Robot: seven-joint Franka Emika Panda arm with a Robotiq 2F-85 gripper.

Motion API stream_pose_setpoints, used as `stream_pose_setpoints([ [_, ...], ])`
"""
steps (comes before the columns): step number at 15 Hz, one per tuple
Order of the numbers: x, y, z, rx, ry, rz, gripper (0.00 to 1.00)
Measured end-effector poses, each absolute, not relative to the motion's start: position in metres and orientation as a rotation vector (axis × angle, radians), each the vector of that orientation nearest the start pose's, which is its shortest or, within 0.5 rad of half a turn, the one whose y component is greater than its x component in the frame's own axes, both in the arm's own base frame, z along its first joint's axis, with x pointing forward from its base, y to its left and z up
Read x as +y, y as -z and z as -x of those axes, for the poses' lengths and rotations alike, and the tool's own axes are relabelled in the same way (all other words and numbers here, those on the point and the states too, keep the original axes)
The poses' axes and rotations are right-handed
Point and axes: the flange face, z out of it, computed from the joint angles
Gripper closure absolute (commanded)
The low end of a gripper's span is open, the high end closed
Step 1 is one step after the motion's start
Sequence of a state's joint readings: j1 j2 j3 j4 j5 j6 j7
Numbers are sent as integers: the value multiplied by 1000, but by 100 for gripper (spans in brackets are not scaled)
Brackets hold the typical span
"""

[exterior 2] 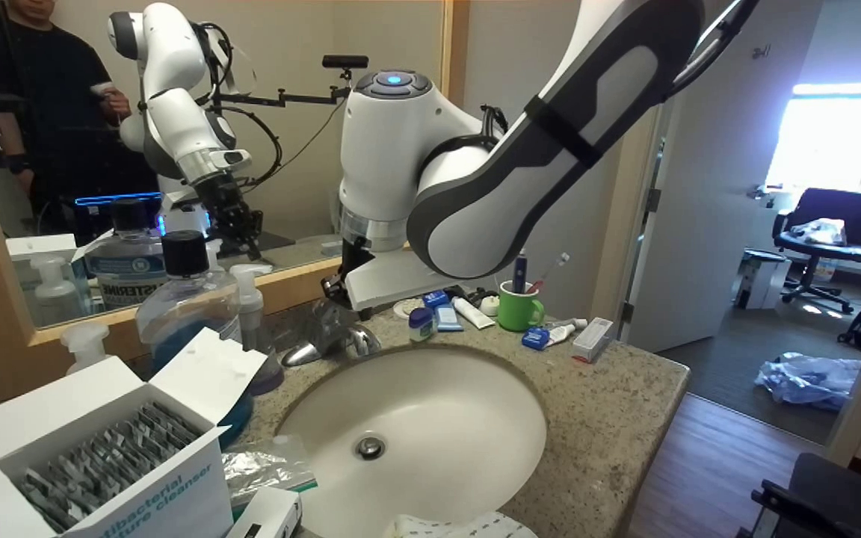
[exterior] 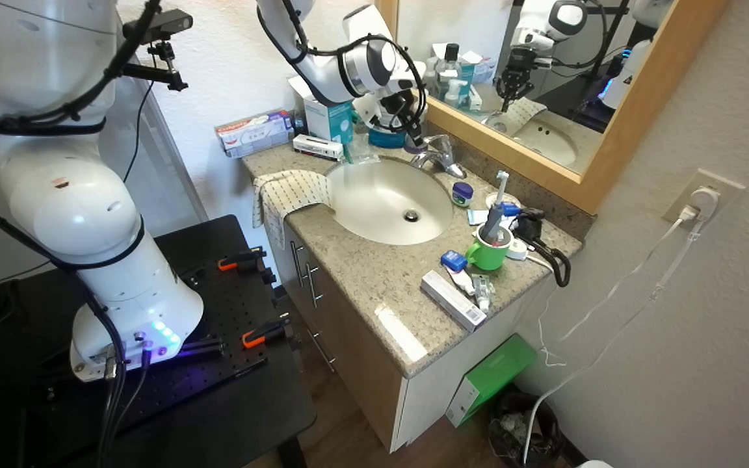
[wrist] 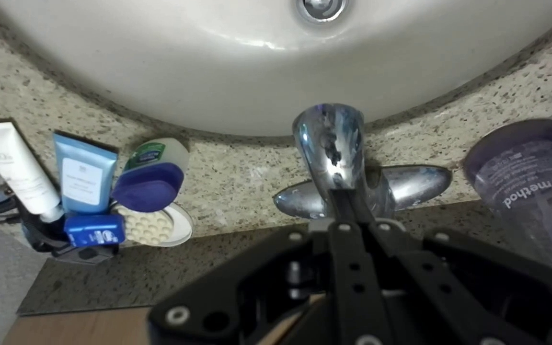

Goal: Open the faucet

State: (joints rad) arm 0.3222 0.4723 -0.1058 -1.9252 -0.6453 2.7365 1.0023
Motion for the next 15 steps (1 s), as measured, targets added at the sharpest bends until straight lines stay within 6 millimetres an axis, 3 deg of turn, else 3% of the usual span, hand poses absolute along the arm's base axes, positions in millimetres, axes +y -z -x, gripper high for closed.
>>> stream_pose_setpoints([
  [15,172,-268,-633,243,852,3196,100],
])
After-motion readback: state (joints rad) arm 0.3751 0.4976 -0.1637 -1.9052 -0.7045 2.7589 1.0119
